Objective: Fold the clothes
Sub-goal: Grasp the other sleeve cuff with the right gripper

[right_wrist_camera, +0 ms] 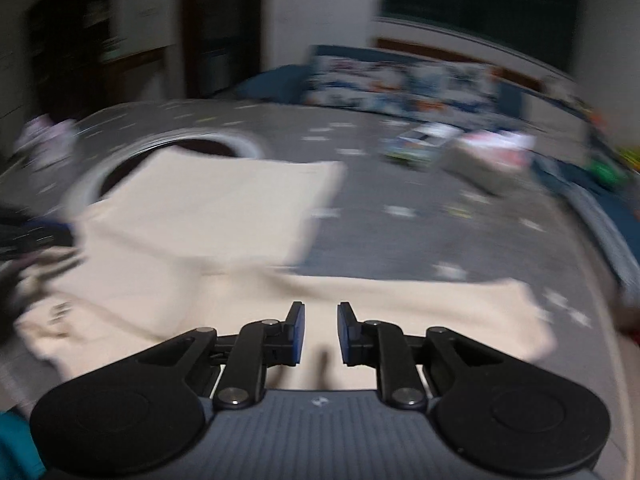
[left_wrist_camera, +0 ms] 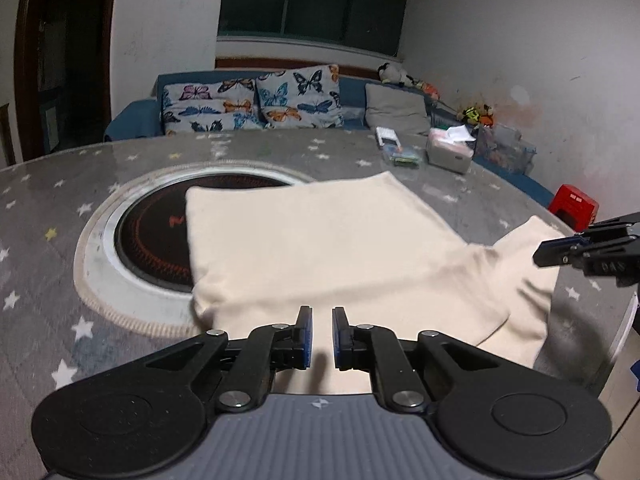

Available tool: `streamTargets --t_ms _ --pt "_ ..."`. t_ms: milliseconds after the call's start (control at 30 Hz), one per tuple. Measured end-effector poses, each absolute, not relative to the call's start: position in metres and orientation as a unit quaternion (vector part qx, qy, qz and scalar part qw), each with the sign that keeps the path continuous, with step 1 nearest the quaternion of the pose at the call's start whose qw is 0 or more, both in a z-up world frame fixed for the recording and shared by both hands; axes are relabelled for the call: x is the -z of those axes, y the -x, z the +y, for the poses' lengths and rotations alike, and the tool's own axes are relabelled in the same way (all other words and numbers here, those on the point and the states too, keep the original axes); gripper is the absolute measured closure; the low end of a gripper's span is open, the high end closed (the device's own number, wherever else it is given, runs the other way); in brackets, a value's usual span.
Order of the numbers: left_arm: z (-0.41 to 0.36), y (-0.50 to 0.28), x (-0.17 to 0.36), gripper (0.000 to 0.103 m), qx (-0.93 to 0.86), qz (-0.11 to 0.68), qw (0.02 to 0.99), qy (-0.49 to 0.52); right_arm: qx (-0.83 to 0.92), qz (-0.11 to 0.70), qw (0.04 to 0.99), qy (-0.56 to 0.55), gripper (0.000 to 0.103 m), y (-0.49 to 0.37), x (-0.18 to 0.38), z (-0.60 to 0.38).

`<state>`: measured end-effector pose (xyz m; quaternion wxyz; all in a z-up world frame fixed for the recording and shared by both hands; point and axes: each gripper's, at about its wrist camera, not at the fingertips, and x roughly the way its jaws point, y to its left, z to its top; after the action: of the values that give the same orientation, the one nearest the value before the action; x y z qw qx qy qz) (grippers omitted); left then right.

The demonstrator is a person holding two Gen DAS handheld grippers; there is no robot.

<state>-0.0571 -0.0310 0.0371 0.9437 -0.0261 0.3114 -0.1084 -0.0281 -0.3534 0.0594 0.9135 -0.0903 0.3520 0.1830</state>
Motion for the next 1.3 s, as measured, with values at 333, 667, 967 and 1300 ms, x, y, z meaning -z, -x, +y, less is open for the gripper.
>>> streamTargets --t_ms 333,667,967,1300 --pt "-0.067 0.049 -0.047 0.083 0.148 0.31 0.939 0.01 -0.006 0.363 0.932 -0.012 0.072 -0.009 -0.043 -0.467" --pt "-0.108 0.041 -0.04 0.076 0.186 0.325 0.927 -0.016 0.016 0.365 0.928 -0.067 0.082 -0.026 -0.016 -0.488" --pt "-0.136 0.033 -0.027 0.076 0.219 0.341 0.914 -0.023 -0.014 0.309 0.948 -0.079 0.096 -0.011 -0.049 -0.483" --pt "-0.15 0.029 -0.018 0.072 0.228 0.341 0.912 -0.015 -0.087 0.239 0.966 -0.043 0.099 0.015 -0.112 -0.442"
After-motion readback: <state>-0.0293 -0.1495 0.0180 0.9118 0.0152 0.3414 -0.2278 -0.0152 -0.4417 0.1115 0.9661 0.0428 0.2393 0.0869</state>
